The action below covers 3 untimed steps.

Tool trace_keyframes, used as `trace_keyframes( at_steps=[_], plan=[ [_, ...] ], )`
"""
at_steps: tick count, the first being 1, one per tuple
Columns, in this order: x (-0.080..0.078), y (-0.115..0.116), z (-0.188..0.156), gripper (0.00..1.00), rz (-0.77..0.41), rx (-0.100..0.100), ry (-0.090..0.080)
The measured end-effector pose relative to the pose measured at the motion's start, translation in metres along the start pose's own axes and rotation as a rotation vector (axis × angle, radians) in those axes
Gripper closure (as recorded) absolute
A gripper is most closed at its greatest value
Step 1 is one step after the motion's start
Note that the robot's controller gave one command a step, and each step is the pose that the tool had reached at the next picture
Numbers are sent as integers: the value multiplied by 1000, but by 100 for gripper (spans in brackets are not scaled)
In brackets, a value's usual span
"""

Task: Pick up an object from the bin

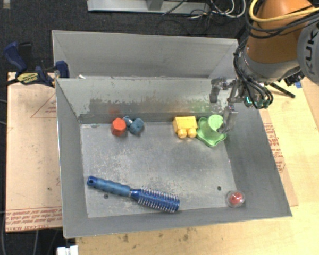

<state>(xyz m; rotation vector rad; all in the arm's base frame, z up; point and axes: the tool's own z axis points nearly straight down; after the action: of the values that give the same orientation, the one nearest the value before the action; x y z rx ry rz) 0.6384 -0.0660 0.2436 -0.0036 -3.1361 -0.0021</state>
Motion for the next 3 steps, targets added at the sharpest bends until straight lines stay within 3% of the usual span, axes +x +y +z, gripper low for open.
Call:
trace_keyframes(
  at_steps=[1,2,3],
  plan=[
    [-10,-33,111,0,-267,0,-2],
    [-23,-50,152,0,-330,3,-28],
    [-21,-49,160,0,-163,-4,-35]
  ],
)
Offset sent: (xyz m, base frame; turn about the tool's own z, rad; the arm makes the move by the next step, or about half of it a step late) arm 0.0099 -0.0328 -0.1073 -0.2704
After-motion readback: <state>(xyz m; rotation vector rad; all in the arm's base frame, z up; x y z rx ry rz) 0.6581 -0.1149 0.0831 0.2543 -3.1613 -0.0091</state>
